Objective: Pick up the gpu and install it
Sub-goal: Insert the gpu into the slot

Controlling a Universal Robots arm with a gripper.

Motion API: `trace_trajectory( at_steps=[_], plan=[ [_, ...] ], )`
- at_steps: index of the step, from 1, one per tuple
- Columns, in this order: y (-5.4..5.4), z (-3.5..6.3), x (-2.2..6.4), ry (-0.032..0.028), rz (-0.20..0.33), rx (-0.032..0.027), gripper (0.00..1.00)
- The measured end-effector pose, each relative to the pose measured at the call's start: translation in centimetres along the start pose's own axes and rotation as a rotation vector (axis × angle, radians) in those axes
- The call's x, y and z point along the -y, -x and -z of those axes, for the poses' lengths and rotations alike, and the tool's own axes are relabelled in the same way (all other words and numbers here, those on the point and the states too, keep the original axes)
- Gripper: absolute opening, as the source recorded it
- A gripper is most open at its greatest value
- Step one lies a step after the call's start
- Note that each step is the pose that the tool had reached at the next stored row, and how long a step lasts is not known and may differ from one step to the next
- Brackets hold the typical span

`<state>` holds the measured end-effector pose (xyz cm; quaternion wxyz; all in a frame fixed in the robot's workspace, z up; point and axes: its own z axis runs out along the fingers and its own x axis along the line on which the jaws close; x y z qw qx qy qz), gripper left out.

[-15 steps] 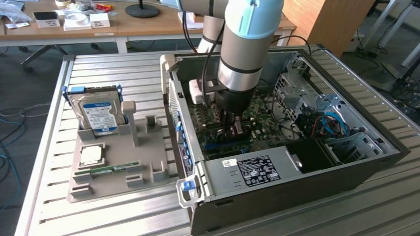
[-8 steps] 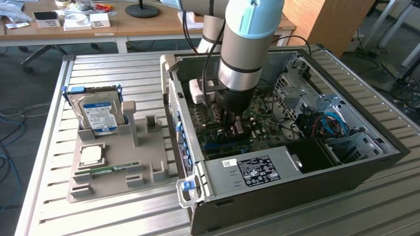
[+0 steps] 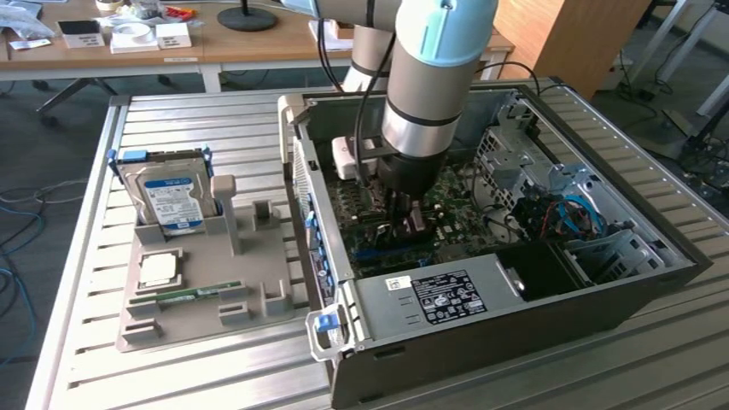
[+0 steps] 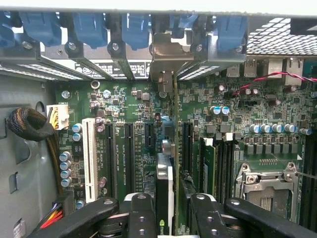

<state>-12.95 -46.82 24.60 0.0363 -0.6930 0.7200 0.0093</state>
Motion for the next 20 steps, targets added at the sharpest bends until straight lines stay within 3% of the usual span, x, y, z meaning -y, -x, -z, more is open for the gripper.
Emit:
trace_trajectory(
  at_steps=[4, 20],
  plan=[
    [0.03, 0.44, 0.02, -0.0001, -0.001, 0.0002, 0.34],
    [0.13, 0.46, 0.02, -0.0021, -0.030, -0.0009, 0.34]
  ],
)
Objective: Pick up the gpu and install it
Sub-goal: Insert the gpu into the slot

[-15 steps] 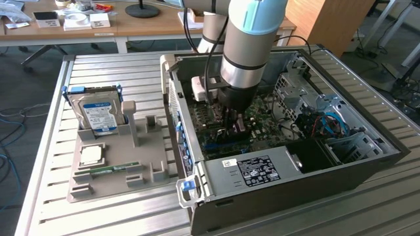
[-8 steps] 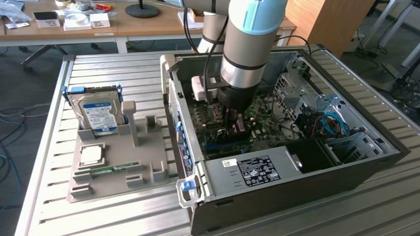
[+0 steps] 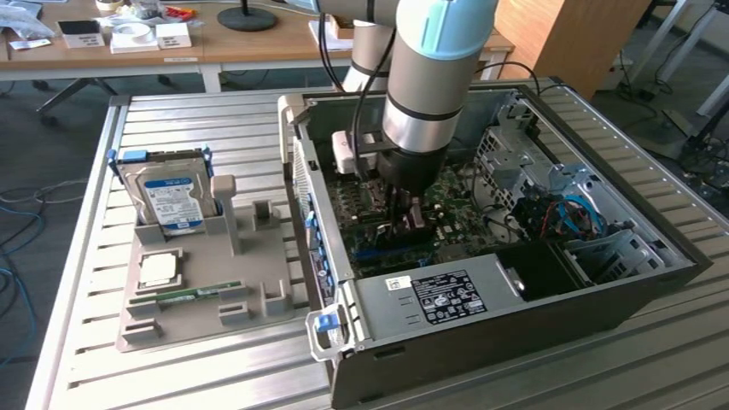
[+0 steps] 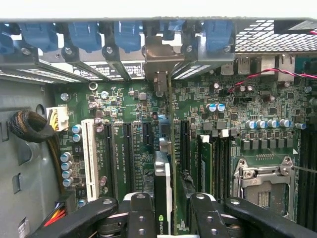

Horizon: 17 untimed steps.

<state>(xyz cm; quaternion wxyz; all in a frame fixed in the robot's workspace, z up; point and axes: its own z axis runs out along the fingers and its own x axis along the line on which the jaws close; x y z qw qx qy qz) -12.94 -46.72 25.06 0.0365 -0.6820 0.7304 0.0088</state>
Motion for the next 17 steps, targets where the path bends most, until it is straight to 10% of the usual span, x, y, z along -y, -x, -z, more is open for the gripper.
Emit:
trace_trajectory(
  at_steps=[17],
  plan=[
    [0.04, -0.01, -0.01, -0.0001, -0.003, 0.0014, 0.34]
  ],
)
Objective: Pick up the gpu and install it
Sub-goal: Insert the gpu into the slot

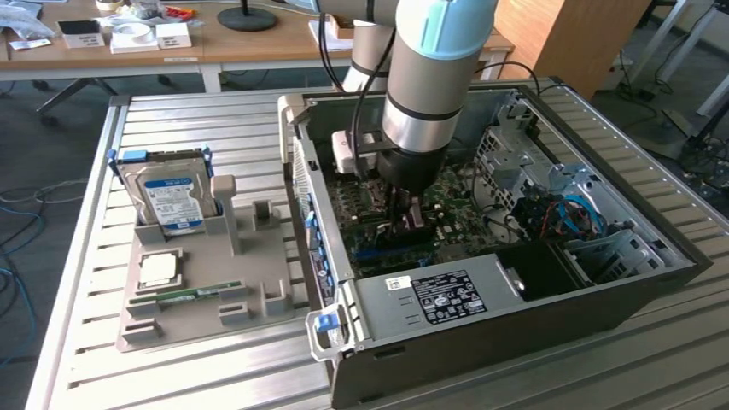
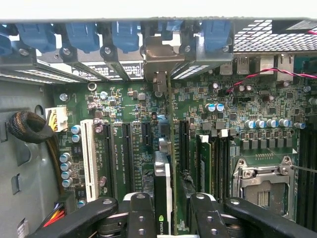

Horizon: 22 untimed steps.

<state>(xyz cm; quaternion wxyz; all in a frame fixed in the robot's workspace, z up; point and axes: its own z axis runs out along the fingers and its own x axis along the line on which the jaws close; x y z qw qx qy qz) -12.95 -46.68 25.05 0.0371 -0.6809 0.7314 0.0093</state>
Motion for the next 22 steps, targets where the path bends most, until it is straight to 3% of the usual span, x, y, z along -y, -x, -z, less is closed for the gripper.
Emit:
trace_trajectory(
  at_steps=[2, 3, 22],
  plan=[
    [-0.01, 0.01, 0.00, 0.0002, 0.000, -0.0009, 0.33],
    [-0.01, 0.01, 0.00, 0.0001, 0.000, -0.0004, 0.27],
    [-0.02, -0.15, -0.14, -0.0003, 0.000, -0.0002, 0.27]
  ],
)
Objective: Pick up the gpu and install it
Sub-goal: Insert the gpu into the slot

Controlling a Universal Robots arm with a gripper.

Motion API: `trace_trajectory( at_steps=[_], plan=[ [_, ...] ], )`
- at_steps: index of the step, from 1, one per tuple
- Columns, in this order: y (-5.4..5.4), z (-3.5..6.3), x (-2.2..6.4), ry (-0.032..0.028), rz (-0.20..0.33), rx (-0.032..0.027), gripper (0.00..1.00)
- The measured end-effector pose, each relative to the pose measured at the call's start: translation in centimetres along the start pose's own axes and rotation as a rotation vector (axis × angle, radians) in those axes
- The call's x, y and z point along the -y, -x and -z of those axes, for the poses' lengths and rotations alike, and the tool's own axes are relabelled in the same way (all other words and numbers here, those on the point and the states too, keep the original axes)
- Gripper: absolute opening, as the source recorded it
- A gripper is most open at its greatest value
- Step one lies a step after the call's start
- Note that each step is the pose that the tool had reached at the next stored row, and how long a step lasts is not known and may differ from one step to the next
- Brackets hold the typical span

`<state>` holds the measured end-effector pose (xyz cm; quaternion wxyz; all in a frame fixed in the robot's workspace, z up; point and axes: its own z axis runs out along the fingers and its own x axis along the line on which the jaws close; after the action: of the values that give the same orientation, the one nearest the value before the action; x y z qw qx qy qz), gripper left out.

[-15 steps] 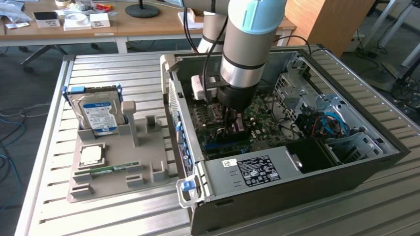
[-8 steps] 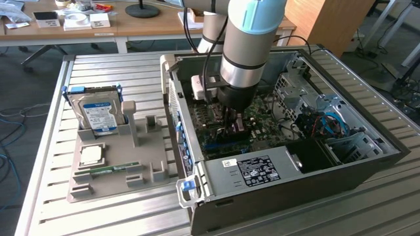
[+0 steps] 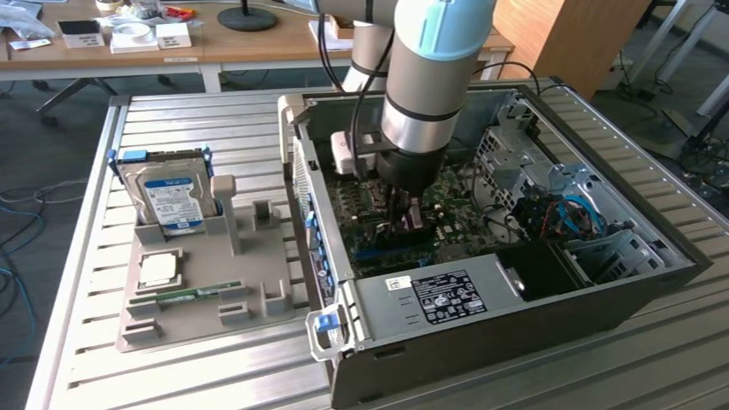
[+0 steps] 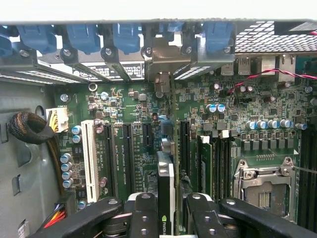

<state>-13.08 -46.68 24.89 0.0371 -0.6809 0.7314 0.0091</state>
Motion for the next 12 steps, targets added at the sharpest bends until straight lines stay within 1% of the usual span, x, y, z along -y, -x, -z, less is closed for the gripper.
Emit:
trace_trajectory(
  at_steps=[6, 12],
  plan=[
    [-0.02, -0.29, -0.04, -0.0004, 0.000, 0.0006, 0.27],
    [-0.02, -0.31, -0.05, -0.0001, 0.000, 0.0003, 0.27]
  ],
)
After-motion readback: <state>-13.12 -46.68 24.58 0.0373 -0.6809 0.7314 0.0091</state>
